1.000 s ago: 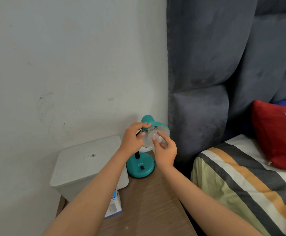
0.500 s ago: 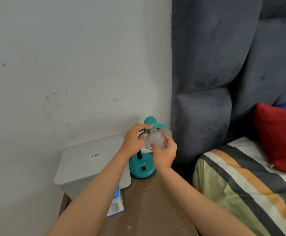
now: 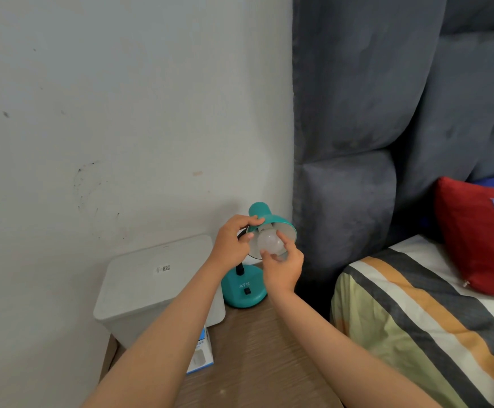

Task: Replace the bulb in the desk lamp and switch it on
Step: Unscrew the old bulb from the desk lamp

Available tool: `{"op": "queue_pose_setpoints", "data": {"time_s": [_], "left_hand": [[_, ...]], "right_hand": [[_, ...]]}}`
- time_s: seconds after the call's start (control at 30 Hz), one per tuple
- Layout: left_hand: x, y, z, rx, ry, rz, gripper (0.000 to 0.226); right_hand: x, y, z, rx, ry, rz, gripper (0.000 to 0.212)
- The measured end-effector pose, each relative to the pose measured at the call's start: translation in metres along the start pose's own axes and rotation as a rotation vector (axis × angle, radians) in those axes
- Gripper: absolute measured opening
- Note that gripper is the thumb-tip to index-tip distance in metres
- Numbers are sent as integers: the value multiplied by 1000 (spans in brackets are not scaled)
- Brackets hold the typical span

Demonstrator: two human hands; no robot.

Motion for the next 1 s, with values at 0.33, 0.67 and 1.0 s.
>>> {"op": "queue_pose_setpoints", "data": {"time_s": [0.33, 0.67, 1.0], "left_hand": [[-2, 1, 2, 13, 0, 5, 38], [-3, 0, 2, 17, -1, -5, 38], [-1, 0, 3, 16, -16, -20, 40]], "right_hand": [[-5, 1, -5, -31, 14, 79, 66], [-8, -2, -4, 14, 1, -12, 57], [-10, 0, -3, 1, 36, 38, 52]]}}
Point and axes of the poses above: each hand's wrist, its own y-axis towards the middle knuckle, its own z-axis out of the palm, x = y × z, the point moved 4 cm from there along y, towards the middle knuckle, and after that the axes turned 10 degrees about y, right-handed, at the moved point
